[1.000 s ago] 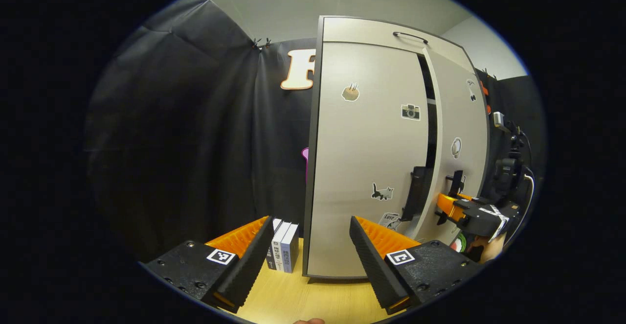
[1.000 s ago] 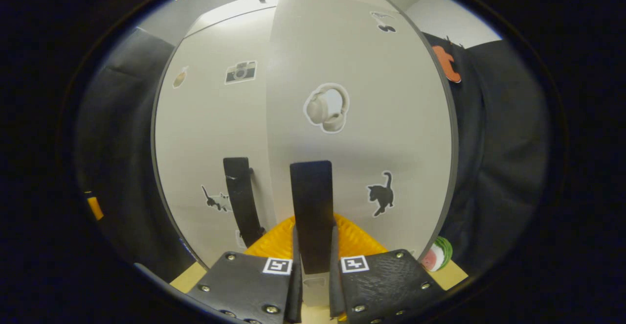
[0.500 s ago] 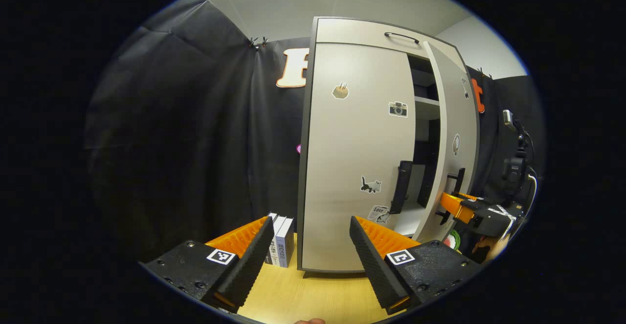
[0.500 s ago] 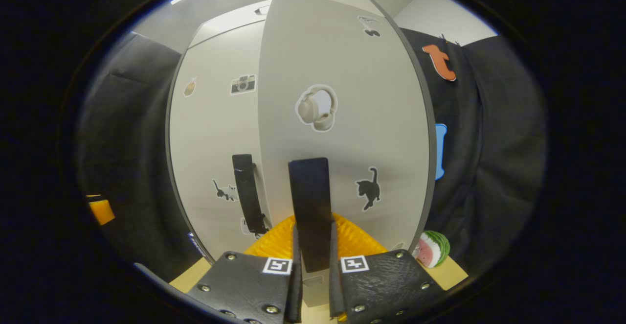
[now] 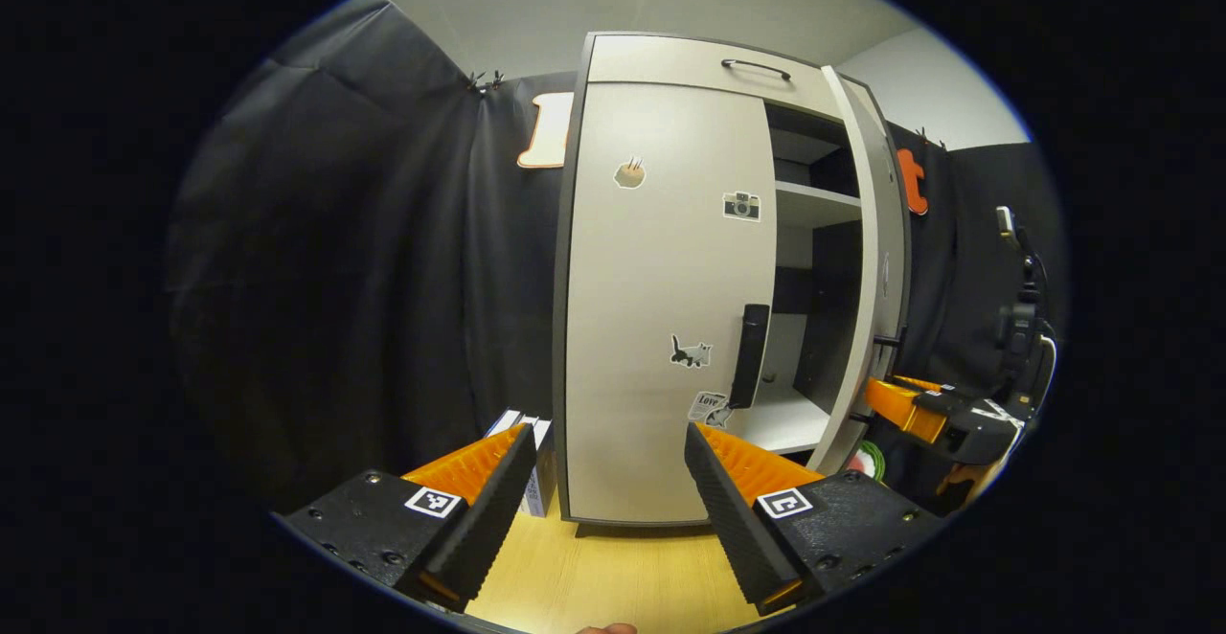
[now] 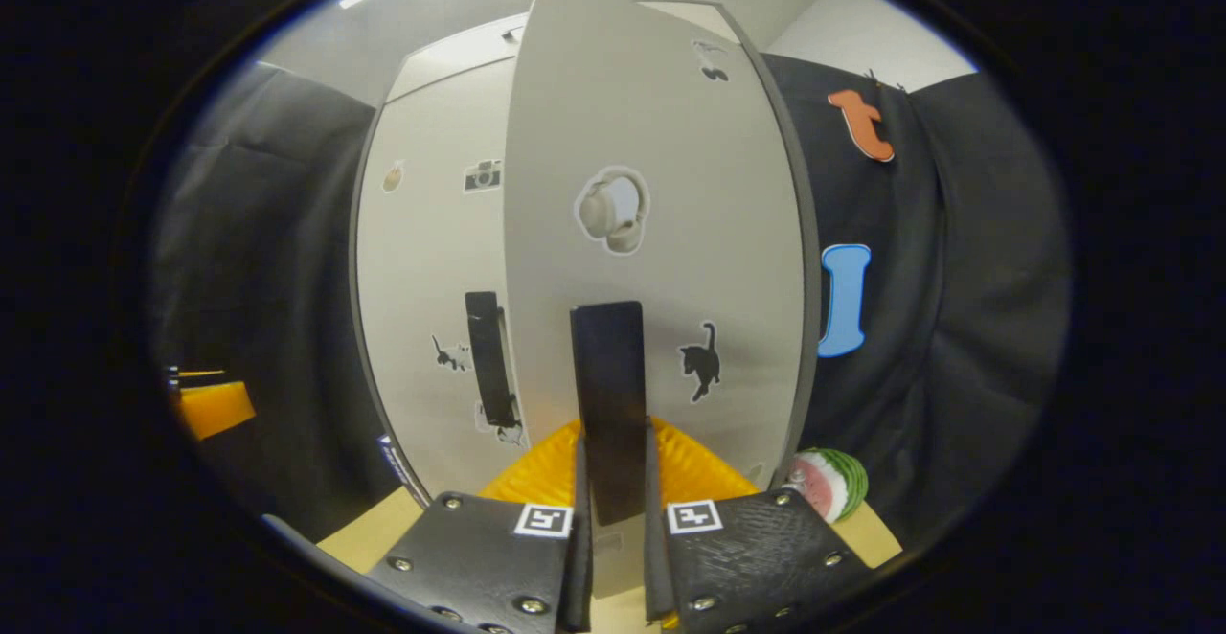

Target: Open the right door of the double-door shoe cabinet with the right hand, and open the left door with the left hand.

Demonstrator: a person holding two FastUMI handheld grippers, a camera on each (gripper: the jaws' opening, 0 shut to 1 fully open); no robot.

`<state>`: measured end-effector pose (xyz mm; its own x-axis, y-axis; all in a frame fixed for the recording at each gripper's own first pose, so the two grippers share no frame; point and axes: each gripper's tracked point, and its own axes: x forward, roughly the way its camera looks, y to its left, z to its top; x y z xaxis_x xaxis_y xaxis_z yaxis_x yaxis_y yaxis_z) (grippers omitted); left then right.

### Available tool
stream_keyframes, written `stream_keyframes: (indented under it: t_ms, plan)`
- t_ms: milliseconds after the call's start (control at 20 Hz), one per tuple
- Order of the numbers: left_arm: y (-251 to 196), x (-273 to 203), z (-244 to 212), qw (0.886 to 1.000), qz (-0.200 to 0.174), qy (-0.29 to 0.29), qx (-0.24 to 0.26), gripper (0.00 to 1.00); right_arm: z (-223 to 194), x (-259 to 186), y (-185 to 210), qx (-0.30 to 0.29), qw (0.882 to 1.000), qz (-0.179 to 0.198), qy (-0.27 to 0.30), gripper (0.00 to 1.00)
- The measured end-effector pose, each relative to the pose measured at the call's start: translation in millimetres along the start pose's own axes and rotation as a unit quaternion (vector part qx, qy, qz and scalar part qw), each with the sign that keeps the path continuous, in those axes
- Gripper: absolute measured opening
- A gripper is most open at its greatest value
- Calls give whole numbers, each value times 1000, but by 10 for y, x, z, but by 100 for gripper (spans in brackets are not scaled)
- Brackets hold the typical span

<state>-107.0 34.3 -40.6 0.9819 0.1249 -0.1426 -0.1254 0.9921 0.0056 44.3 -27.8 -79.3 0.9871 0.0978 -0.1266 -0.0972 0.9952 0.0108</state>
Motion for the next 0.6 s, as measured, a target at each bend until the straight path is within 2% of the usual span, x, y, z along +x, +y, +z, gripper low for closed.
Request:
stream_keyframes:
  t_ms: [400,600]
  plan:
    - [-339,87,-69,1000,-16,6,-7,96,-10,-173,-162,17,1000,-5,-8,21]
    - [-610,132,-67,999,-30,8,-15,96,10,-230,-299,20,999,-21,-15,21]
